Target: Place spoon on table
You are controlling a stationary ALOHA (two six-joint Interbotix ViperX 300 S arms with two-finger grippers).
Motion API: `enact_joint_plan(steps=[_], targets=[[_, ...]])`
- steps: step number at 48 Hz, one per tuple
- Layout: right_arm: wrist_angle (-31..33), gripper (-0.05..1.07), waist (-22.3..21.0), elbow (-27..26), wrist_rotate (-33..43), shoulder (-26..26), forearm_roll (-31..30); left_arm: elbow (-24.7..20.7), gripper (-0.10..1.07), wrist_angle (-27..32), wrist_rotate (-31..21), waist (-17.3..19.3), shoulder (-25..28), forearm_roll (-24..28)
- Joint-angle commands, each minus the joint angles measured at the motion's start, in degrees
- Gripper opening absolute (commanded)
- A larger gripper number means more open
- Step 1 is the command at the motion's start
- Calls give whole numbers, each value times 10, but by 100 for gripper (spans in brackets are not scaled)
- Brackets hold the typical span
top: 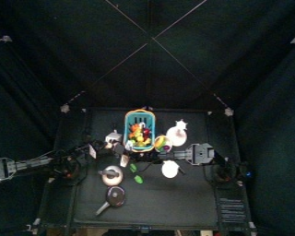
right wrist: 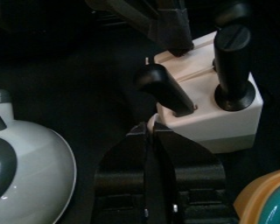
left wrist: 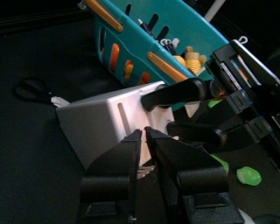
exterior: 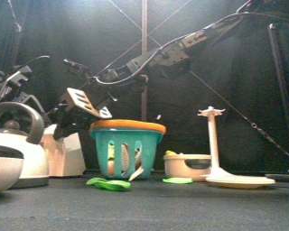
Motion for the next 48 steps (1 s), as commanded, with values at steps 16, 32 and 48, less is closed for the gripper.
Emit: enact_joint_plan(steps=[16,32,48], targets=[[-4,39,0,-31,1,-33,1,-16,58,-16,0,-2,25,-7],[-4,39,1,-34,1,-30,1,-21,58,-26,0,-2,57,-9],[-4,39,1,-43,1,-27,2,-25,58,-27,0,-6,57,-18]])
